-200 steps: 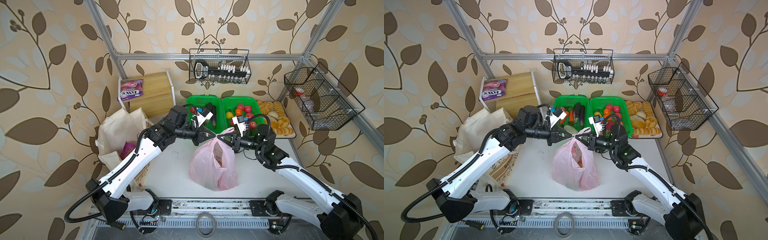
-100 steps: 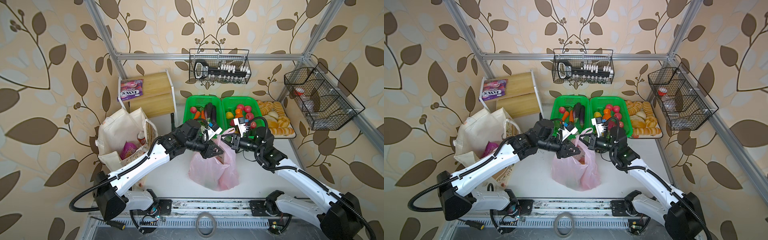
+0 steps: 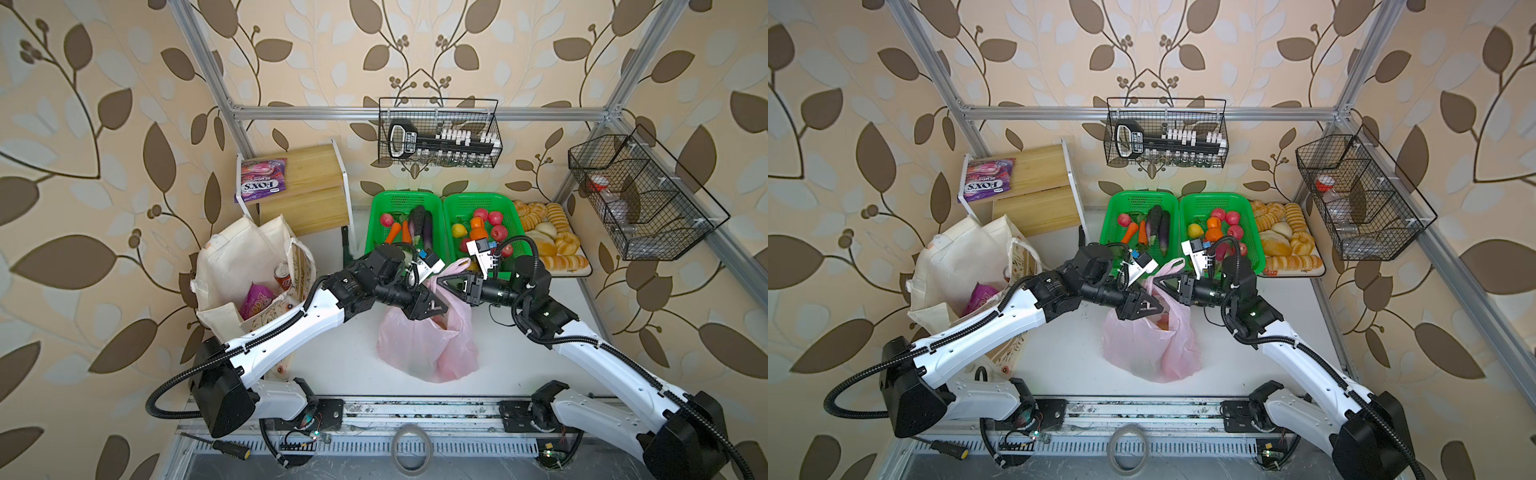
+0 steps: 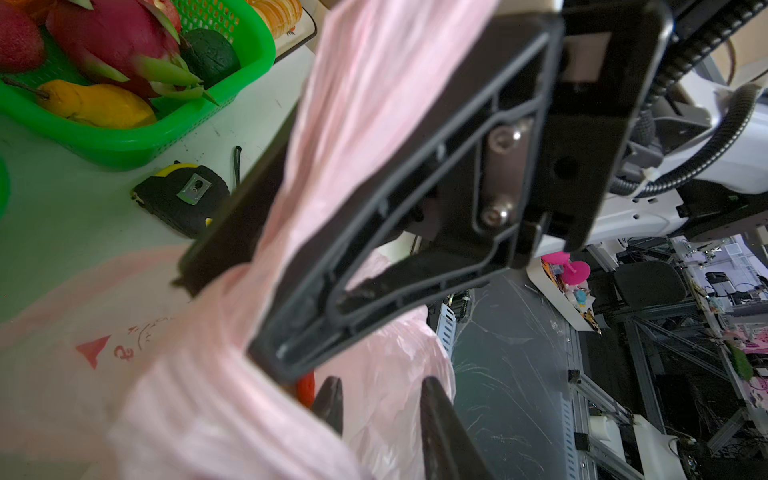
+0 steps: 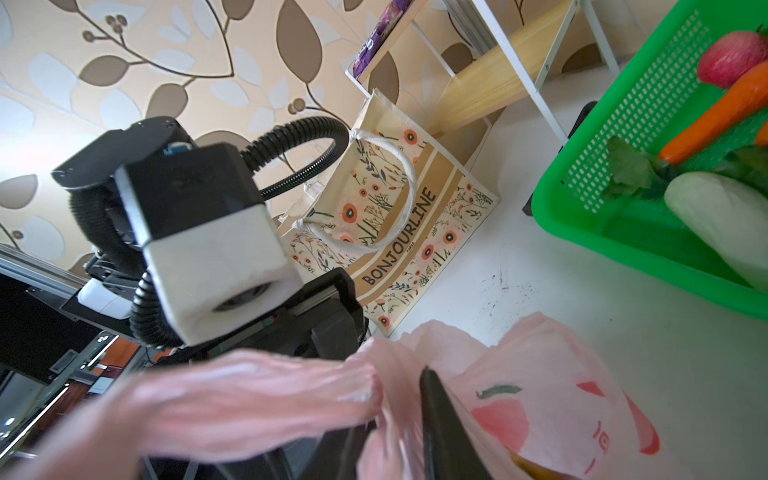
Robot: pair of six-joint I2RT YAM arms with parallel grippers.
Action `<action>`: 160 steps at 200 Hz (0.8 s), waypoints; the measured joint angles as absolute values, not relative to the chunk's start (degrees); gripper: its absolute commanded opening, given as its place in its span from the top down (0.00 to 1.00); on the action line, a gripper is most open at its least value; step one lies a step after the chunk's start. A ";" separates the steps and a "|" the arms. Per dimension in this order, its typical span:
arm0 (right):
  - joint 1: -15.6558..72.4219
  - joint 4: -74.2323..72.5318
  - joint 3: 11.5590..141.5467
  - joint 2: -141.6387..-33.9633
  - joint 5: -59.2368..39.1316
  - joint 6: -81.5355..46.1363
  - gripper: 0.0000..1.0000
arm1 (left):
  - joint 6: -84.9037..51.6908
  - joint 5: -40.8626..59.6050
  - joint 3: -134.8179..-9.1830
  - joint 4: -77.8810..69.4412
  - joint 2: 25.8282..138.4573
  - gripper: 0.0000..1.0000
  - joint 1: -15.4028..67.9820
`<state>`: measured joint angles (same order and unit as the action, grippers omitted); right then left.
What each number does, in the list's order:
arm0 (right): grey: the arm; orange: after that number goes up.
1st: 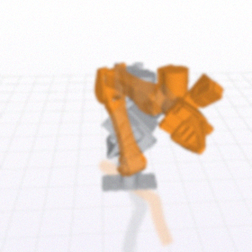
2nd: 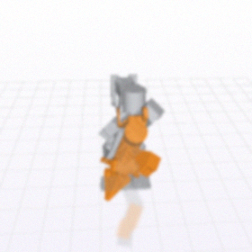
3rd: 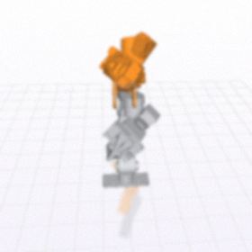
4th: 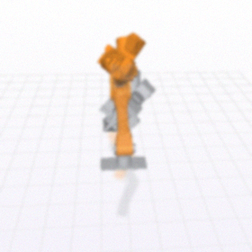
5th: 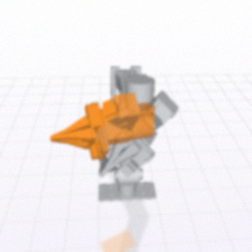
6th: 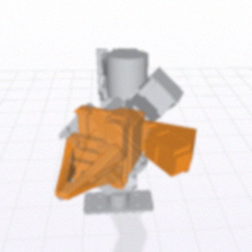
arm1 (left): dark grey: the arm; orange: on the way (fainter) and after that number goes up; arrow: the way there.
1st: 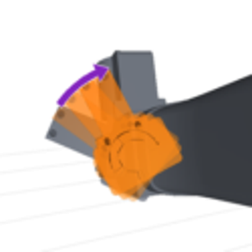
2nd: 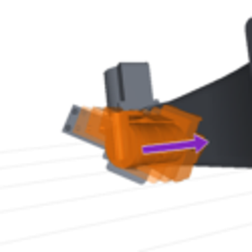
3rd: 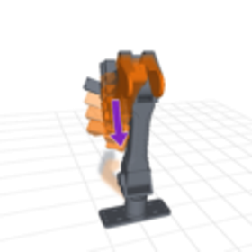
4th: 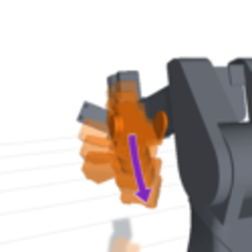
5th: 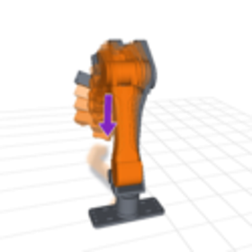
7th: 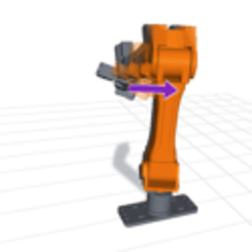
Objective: Place the mixed food into the grocery bags and tie them
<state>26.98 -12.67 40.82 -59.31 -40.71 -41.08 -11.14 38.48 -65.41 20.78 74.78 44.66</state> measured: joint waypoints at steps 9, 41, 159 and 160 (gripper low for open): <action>26.98 -12.64 40.82 -59.33 -41.17 -40.62 0.64 | -11.14 38.50 -65.41 20.73 74.78 0.67 44.66; 26.98 -12.51 40.82 -59.35 -42.46 -40.12 0.48 | -11.11 38.50 -65.41 20.71 74.81 0.69 44.66; 28.29 -9.21 43.44 -62.65 -42.39 -37.45 0.62 | -11.11 39.00 -65.34 19.90 75.64 0.70 44.69; 28.29 -9.21 43.44 -62.67 -42.39 -37.50 0.63 | -11.11 39.00 -65.34 19.90 75.66 0.70 44.69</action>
<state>28.29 -9.21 43.44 -62.67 -42.39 -37.50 -11.11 39.00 -65.34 19.90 75.66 44.69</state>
